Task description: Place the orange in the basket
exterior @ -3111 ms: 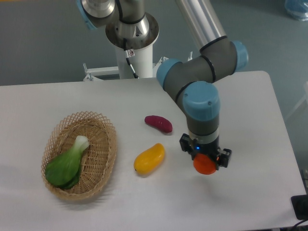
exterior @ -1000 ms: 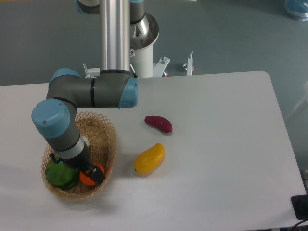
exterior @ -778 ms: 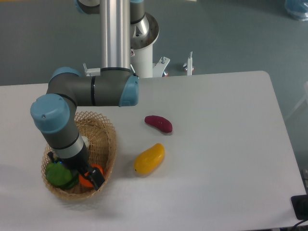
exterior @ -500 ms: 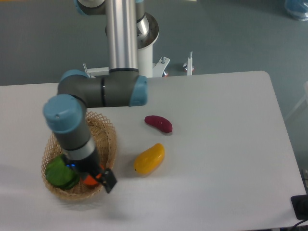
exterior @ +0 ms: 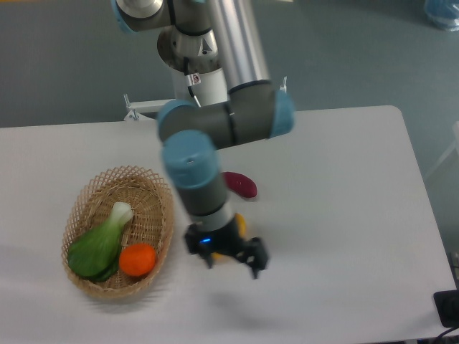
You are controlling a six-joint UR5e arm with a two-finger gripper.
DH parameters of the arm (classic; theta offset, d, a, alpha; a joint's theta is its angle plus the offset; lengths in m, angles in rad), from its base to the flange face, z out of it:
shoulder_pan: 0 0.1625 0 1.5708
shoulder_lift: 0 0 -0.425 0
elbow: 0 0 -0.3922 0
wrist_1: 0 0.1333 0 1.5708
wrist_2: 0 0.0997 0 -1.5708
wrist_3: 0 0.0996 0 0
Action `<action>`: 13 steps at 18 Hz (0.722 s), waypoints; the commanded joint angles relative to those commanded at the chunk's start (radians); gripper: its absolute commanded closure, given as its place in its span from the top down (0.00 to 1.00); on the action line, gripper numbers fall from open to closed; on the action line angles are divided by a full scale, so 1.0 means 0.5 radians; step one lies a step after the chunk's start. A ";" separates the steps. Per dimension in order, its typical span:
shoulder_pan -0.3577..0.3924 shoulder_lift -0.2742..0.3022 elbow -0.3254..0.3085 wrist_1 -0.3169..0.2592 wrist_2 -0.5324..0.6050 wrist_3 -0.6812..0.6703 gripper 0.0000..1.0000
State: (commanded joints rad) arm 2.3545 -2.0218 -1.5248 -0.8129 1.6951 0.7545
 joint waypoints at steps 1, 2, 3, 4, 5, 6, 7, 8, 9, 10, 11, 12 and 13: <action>0.034 0.000 -0.003 -0.028 -0.003 0.028 1.00; 0.064 0.003 -0.009 -0.049 -0.006 0.055 1.00; 0.092 0.003 -0.021 -0.062 -0.012 0.095 1.00; 0.120 0.006 -0.021 -0.068 -0.027 0.144 1.00; 0.150 0.012 -0.018 -0.074 -0.061 0.199 1.00; 0.181 0.012 -0.021 -0.074 -0.083 0.254 1.00; 0.218 0.012 -0.018 -0.074 -0.107 0.331 1.00; 0.264 0.012 -0.021 -0.074 -0.141 0.392 1.00; 0.301 0.012 -0.018 -0.074 -0.168 0.445 1.00; 0.347 0.012 -0.021 -0.074 -0.211 0.518 1.00; 0.371 0.009 -0.021 -0.080 -0.233 0.546 1.00; 0.393 0.009 -0.021 -0.101 -0.239 0.574 1.00; 0.420 0.009 -0.018 -0.162 -0.242 0.644 1.00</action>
State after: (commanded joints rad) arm 2.5647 -2.0172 -1.5340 -0.8940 1.5739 1.0765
